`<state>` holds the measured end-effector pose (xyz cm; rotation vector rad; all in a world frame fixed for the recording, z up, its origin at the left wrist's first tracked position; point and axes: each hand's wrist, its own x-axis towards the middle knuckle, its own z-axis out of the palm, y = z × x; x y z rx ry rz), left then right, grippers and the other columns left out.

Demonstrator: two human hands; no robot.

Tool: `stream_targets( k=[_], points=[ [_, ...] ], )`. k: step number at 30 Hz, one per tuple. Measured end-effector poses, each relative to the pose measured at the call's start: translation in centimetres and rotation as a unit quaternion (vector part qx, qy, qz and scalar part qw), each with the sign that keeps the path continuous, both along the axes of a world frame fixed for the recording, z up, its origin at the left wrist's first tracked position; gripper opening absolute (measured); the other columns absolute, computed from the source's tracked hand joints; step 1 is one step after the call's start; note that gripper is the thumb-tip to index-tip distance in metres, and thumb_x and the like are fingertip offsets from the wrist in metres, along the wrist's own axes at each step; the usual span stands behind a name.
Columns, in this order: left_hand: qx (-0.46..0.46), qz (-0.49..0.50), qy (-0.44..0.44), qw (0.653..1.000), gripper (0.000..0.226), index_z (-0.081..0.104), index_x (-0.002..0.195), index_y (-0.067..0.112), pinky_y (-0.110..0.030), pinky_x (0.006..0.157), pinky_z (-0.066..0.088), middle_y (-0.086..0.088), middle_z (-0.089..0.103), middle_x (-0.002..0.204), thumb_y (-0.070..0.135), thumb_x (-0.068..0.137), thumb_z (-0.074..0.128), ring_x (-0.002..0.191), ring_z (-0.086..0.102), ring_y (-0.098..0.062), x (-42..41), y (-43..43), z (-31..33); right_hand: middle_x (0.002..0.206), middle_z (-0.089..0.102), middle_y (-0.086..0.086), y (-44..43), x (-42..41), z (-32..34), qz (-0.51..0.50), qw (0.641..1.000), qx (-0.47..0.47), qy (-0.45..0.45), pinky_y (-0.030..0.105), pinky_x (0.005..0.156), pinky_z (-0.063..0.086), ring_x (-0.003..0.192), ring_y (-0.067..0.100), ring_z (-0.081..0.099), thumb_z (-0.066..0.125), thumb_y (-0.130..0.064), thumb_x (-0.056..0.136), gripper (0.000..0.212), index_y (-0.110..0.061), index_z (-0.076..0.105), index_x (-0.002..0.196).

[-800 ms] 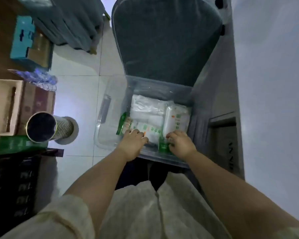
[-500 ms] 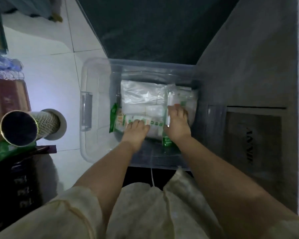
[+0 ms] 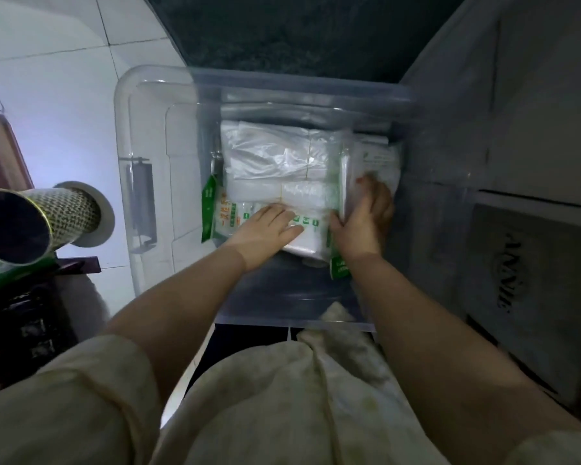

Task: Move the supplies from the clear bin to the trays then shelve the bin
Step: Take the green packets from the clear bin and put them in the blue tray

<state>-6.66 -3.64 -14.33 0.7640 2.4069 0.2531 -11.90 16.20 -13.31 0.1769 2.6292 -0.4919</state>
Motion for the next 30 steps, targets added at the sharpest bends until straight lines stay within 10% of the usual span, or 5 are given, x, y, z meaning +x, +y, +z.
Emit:
stream_targets(
  k=[7,17,30],
  points=[
    [0.075,0.143,-0.048,0.986,0.032,0.057,0.117,-0.001,-0.045,0.086,0.044,-0.022,0.054,0.118,0.003,0.085,0.058,0.108,0.049,-0.036,-1.3,-0.7,8.8,0.135,0.043,0.015,0.5,-1.8,6.4,0.138,0.987,0.021,-0.078,0.040,0.083,0.049,0.113,0.034,0.048,0.053,0.000,0.087,0.060,-0.013,0.030,0.140],
    [0.071,0.269,0.106,0.955,0.025,0.065,0.106,0.008,-0.037,0.072,0.045,-0.011,0.062,0.099,0.006,0.081,0.066,0.091,0.057,-0.033,-0.4,-1.1,19.0,0.105,0.063,0.014,3.2,-3.1,17.7,0.236,0.967,-0.065,0.071,0.032,0.063,0.034,0.093,0.036,0.056,0.052,0.014,0.071,0.054,-0.015,0.055,0.116],
    [0.124,0.035,0.172,0.977,0.025,0.067,0.108,0.014,-0.040,0.071,0.050,-0.006,0.066,0.099,0.018,0.084,0.067,0.090,0.058,-0.030,-2.8,-3.3,22.5,0.108,0.055,0.016,1.5,6.1,26.6,-0.023,0.983,0.034,0.177,0.045,0.060,0.046,0.086,0.039,0.054,0.052,0.001,0.085,0.035,-0.012,0.061,0.117]
  ],
)
